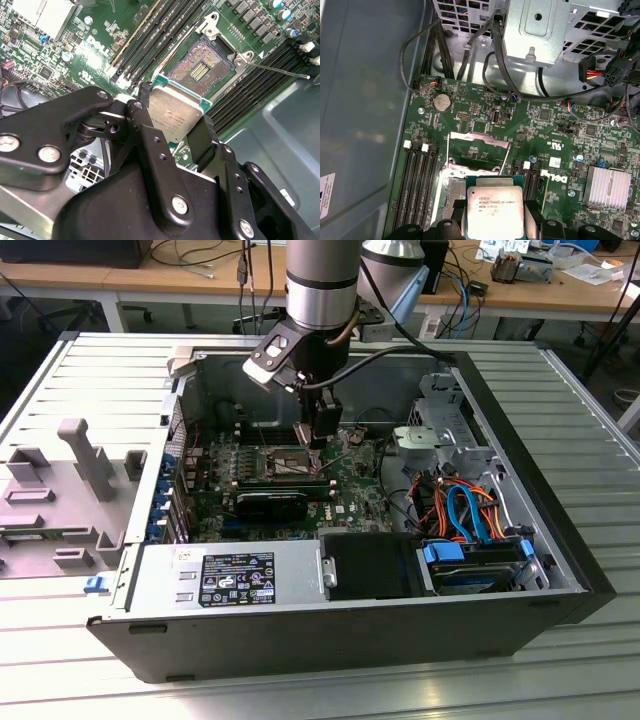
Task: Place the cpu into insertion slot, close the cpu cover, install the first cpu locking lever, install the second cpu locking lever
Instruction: 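Place the cpu into insertion slot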
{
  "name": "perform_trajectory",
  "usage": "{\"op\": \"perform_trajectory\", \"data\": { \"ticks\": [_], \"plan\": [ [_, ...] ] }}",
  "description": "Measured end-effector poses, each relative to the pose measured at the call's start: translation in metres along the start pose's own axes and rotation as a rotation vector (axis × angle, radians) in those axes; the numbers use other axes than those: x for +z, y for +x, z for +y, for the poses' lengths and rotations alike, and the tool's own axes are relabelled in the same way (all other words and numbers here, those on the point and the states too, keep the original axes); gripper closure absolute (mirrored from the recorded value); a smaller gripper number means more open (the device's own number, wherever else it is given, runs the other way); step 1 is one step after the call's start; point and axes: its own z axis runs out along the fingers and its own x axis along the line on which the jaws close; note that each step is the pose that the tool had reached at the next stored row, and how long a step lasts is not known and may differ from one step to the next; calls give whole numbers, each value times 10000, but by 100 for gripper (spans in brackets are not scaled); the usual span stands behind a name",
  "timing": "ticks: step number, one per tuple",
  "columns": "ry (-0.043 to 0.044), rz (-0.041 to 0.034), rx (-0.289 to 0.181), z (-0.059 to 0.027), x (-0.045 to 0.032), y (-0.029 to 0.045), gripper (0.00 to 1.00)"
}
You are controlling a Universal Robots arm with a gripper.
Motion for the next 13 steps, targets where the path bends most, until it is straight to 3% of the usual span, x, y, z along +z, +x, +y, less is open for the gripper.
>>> {"op": "perform_trajectory", "data": {
  "ticks": [13],
  "plan": [
    [6, 0, 217, 0, 0, 0, 46]
  ]
}}
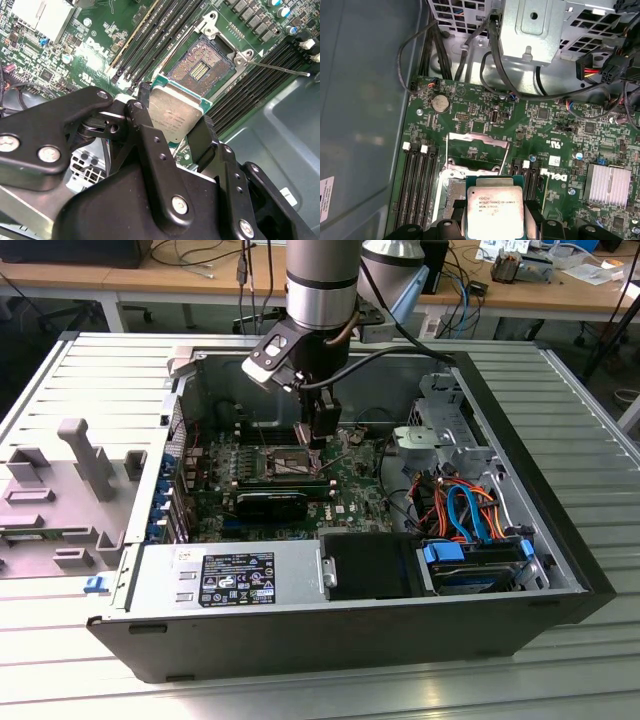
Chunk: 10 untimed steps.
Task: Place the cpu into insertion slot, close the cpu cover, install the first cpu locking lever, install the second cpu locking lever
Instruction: 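Place the cpu into insertion slot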
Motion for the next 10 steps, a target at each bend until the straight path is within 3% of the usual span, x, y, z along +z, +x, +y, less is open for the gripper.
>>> {"op": "perform_trajectory", "data": {
  "ticks": [10],
  "plan": [
    [5, -1, 184, 0, 0, 0, 46]
  ]
}}
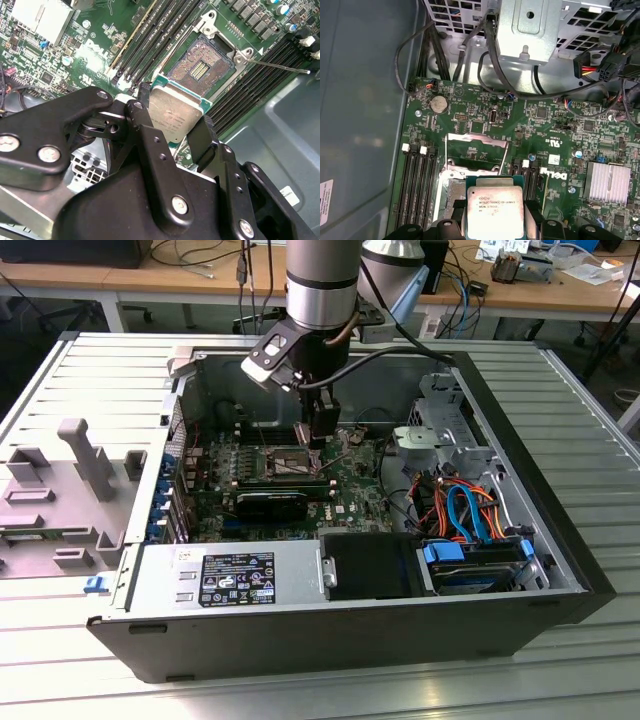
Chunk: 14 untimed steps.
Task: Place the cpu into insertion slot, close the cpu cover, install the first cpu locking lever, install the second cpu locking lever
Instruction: 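Place the cpu into insertion slot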
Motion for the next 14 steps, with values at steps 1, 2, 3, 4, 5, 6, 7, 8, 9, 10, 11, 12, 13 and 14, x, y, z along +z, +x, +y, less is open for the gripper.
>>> {"op": "perform_trajectory", "data": {
  "ticks": [1, 2, 3, 4, 5, 6, 7, 8, 9, 10, 11, 12, 13, 14],
  "plan": [
    [0, 0, 12, 0, 0, 0, 46],
    [1, 0, 25, 0, 0, 0, 46],
    [1, 0, 42, 0, 0, 0, 46],
    [1, 0, 56, 0, 0, 0, 46],
    [3, 0, 77, 0, 0, 0, 46],
    [3, 0, 103, 0, 0, 0, 46],
    [4, -1, 125, 0, 0, 0, 46],
    [3, 0, 143, 0, 0, 0, 46],
    [4, 0, 154, 0, 0, 0, 46],
    [5, -1, 173, 0, 0, 0, 46],
    [5, -1, 185, 0, 0, 0, 46],
    [5, -1, 203, 0, 0, 0, 46],
    [6, -1, 221, 0, 0, 0, 46],
    [6, -1, 234, 0, 0, 0, 46]
  ]
}}
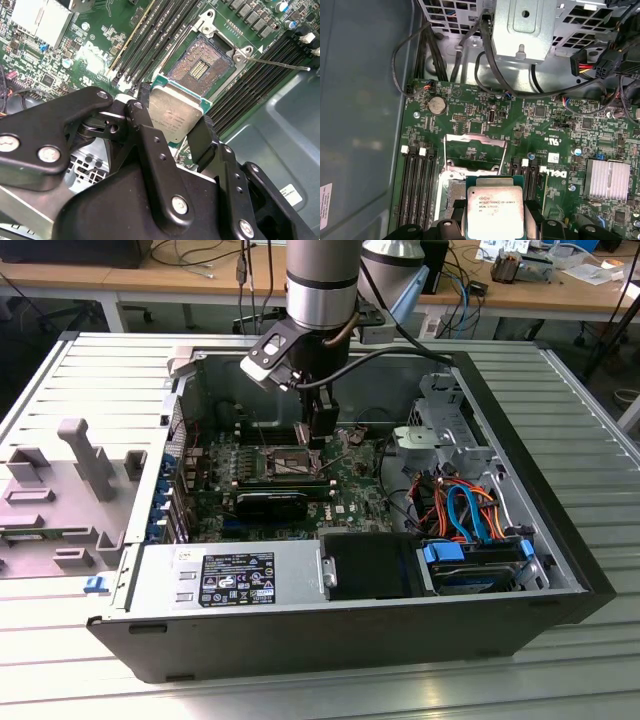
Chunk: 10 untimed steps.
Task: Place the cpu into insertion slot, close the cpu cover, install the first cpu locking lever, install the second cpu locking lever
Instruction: 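Place the cpu into insertion slot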
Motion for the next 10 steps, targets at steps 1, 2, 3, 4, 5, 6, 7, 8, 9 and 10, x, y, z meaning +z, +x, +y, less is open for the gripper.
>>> {"op": "perform_trajectory", "data": {
  "ticks": [1, 2, 3, 4, 5, 6, 7, 8, 9, 10],
  "plan": [
    [0, 0, 23, 0, 0, 0, 46],
    [1, 0, 52, 0, 0, 0, 46],
    [2, 0, 76, 0, 0, 0, 46],
    [2, 0, 95, 0, 0, 0, 46],
    [2, 0, 107, 0, 0, 0, 46],
    [3, 0, 118, 0, 0, 0, 46],
    [3, 0, 131, 0, 0, 0, 46],
    [4, 0, 143, 0, 0, 0, 46],
    [4, 0, 157, 0, 0, 0, 46],
    [4, 0, 168, 0, 0, 0, 46]
  ]
}}
